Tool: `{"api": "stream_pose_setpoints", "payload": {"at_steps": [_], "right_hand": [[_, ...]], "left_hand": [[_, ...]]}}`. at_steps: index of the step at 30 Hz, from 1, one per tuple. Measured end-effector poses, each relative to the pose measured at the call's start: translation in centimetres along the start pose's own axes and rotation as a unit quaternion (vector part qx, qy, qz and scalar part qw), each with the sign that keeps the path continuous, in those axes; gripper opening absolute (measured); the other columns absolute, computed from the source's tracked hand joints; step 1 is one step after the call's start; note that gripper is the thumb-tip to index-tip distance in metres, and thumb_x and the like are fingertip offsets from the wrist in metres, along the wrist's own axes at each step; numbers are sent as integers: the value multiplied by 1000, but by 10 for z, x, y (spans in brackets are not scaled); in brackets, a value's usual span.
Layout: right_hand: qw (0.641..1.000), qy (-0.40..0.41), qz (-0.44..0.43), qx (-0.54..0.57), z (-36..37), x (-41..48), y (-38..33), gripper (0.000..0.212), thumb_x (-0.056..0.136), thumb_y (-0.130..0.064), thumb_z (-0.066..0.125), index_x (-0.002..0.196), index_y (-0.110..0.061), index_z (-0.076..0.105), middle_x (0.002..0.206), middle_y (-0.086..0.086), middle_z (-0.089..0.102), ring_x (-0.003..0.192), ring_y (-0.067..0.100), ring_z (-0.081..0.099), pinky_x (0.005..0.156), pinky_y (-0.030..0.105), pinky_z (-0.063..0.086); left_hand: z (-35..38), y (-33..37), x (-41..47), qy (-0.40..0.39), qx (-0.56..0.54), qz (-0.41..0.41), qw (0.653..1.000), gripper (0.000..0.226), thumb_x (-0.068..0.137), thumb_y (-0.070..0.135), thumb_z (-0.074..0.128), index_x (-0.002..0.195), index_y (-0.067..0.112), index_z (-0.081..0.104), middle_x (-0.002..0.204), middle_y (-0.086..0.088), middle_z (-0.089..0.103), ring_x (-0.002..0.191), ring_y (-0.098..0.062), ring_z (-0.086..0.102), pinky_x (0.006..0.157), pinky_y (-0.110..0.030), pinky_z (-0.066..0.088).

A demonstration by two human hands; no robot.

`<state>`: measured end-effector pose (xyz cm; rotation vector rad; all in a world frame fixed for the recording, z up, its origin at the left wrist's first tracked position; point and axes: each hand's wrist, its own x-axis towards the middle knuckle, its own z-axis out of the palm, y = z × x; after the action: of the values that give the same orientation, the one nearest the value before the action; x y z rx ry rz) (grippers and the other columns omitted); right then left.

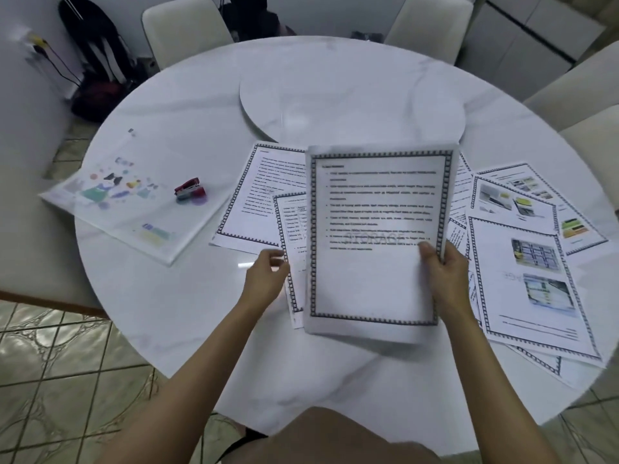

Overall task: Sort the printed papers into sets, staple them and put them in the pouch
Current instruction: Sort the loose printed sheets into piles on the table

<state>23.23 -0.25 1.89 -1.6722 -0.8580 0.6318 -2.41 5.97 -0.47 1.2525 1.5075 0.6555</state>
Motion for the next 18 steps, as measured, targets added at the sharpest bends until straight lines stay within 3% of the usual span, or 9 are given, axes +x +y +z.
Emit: {"api": "stream_pose_setpoints", "payload": {"at_steps": [2, 5, 9, 12, 14, 16, 18], "right_hand": [[1000, 15, 21, -8, -15, 2, 8, 12, 92, -17, 55, 104, -17, 59, 95, -1, 64, 94, 16, 58, 76, 17, 49], [998, 37, 51, -14, -33, 3, 14, 9, 93, -18, 54, 101, -15, 57, 103, 10, 61, 95, 20, 56, 86, 33, 47], [995, 55, 79, -12, -50, 6, 26, 24, 94, -21, 53, 111, -5, 58, 113, 16, 62, 106, 30, 58, 96, 40, 44], [993, 65, 95, -1, -60, 7, 33, 34, 94, -21, 53, 115, 4, 55, 122, 23, 58, 114, 38, 53, 102, 51, 41], [993, 67, 100, 2, -66, 6, 35, 30, 94, -20, 52, 113, 2, 56, 118, 23, 59, 111, 36, 55, 101, 48, 41], [993, 61, 98, 9, -71, 5, 35, 20, 94, -20, 52, 111, -10, 57, 110, 10, 60, 104, 22, 56, 96, 37, 44], [994, 57, 95, 13, -76, 5, 37, 16, 94, -20, 52, 108, -14, 56, 107, 5, 59, 102, 19, 54, 89, 31, 42]], "left_hand": [[4, -7, -1, -3, 73, -30, 997, 37, 89, 18, 56, 124, 8, 49, 110, -5, 57, 99, -20, 54, 86, -33, 45], [8, -8, 3, 14, 98, -49, 994, 43, 89, 19, 55, 129, 6, 46, 112, -7, 57, 102, -25, 55, 90, -35, 46], [15, 1, 14, 23, -5, -116, 993, 51, 88, 19, 56, 134, 4, 39, 112, -9, 54, 89, -26, 56, 63, -28, 46], [21, 1, 22, 47, -42, -140, 988, 53, 88, 19, 58, 134, 3, 39, 117, -15, 58, 85, -25, 56, 55, -24, 41], [26, 1, 22, 52, -50, -146, 987, 51, 88, 17, 58, 133, 2, 42, 105, -16, 62, 74, -22, 54, 51, -25, 37], [33, 1, 22, 54, -61, -145, 986, 43, 87, 14, 59, 127, 2, 48, 90, -15, 61, 61, -18, 49, 49, -25, 34], [41, 2, 21, 56, -56, -135, 988, 32, 87, 13, 59, 118, 4, 55, 98, -22, 64, 58, -16, 48, 49, -26, 36]]}}
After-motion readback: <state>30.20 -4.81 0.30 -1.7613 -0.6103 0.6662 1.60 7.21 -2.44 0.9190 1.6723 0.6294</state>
